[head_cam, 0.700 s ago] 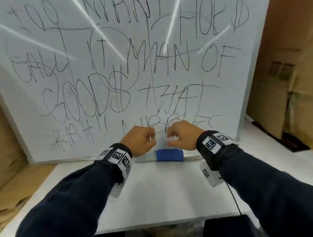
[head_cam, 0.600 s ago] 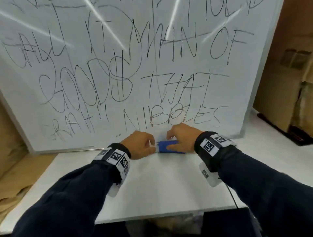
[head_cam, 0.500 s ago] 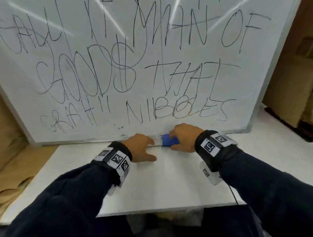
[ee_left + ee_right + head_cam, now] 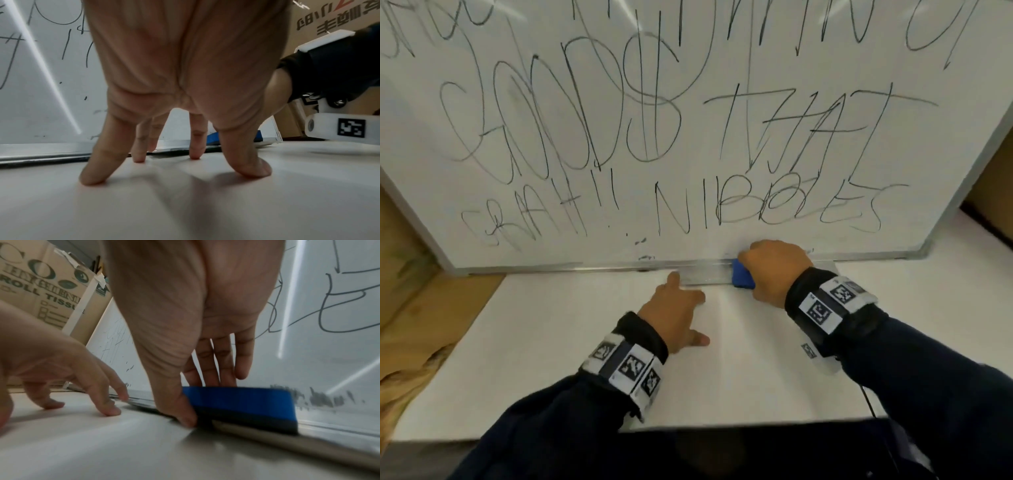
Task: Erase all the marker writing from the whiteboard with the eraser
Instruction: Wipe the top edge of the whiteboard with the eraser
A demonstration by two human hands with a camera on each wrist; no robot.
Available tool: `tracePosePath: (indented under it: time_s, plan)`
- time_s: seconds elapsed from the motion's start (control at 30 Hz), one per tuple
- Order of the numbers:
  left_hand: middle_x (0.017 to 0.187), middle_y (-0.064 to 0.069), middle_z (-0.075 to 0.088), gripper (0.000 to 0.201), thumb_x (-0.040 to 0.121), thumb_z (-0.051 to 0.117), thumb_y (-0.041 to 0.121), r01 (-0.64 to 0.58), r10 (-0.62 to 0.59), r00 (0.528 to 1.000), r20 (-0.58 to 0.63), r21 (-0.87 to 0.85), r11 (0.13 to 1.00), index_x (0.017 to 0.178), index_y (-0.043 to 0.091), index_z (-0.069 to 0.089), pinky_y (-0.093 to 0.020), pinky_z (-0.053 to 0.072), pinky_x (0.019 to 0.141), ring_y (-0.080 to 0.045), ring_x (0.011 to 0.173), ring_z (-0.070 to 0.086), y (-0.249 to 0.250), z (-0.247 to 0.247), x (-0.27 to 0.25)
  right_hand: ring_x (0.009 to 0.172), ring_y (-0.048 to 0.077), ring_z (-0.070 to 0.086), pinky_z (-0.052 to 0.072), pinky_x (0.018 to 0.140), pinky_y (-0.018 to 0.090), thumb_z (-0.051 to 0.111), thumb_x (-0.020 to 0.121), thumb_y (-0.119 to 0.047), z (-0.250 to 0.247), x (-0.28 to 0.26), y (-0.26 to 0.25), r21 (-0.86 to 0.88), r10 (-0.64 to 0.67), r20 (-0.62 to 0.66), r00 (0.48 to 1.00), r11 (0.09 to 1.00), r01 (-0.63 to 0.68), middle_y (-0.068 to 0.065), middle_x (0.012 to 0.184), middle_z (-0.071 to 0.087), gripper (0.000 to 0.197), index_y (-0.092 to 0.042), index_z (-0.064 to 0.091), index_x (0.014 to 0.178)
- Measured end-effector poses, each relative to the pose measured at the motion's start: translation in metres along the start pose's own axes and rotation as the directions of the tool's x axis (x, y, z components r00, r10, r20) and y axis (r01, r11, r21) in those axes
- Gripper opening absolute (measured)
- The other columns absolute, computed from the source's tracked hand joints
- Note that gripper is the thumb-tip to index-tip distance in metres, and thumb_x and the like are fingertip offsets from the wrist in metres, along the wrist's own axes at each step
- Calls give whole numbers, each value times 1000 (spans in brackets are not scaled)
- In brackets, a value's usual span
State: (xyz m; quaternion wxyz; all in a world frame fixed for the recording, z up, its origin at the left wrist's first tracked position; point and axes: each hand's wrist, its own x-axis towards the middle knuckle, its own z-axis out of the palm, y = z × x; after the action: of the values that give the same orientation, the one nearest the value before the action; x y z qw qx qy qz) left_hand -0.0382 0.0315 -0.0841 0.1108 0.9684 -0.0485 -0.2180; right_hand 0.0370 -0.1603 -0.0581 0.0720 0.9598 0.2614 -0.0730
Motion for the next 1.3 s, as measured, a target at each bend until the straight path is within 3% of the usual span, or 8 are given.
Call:
tracePosePath:
  time_s: [0.23,0.43,0.6,0.77,0.9,1.0,1.2,1.3]
  plan:
    - [158,-10,14,83,77,77,52,-12,14,999,-46,37,999,147,29,39,-37,40,109,-28,132,46,3,-1,-1,79,21,46,38,64,32,59,88,-28,2,-9,-8,-64,52,-168,984,996,-63,1,90,49,24,-17,56,110]
    - [156,-2,26,78,75,76,54,-61,54,992,-116,-64,996,143,36,41,-32,33,110,-22,141,34,-13,-4,-8,78,19,43,36,63,31,56,89,-36,-11,-17,-14,38,33,-275,961,999,-23,-4,88,43,20,-22,49,101]
    - [116,6,57,53,80,75,50,-67,-28,960,-279,-325,943,127,33,58,-22,46,84,-8,95,57,-45,-25,-11,76,20,48,44,65,33,60,86,-43,-17,-11,-22,83,0,-251,968,996,21,-3,87,47,26,-21,54,100]
    - [107,0,67,39,81,77,40,-43,-101,967,-232,-543,838,117,27,65,-34,63,65,-18,88,69,-68,-32,-7,75,18,47,37,62,30,63,85,-36,-15,0,-37,79,-42,-249,968,995,63,-3,86,46,23,-23,54,102]
    - [88,0,73,14,87,72,33,-153,-89,923,-374,-571,807,95,21,70,-37,63,63,-14,77,72,-74,-47,-11,73,18,50,45,62,32,64,82,-41,-25,6,-51,171,-86,-357,930,973,156,-5,83,48,23,-24,54,94]
    - [78,6,71,7,88,68,30,-262,-138,784,-605,-524,810,84,24,71,-36,62,66,-11,67,70,-82,-71,-19,69,16,50,49,61,35,65,78,-41,-44,11,-64,304,-77,-500,862,917,258,-6,78,49,22,-27,49,86]
    - [70,8,67,11,88,65,22,-448,-395,250,-884,-467,762,78,19,69,-8,46,62,-2,67,61,-106,-141,-42,83,15,59,55,71,21,71,75,-28,-111,29,-87,479,8,-735,678,714,510,-3,89,59,23,-21,53,88]
    - [81,7,67,8,90,61,23,-475,-456,52,-888,-424,771,86,22,68,-12,47,67,-4,75,59,-133,-186,-48,103,10,62,49,81,7,71,73,-21,-155,35,-96,475,2,-795,607,626,619,-1,103,66,24,-19,51,87]
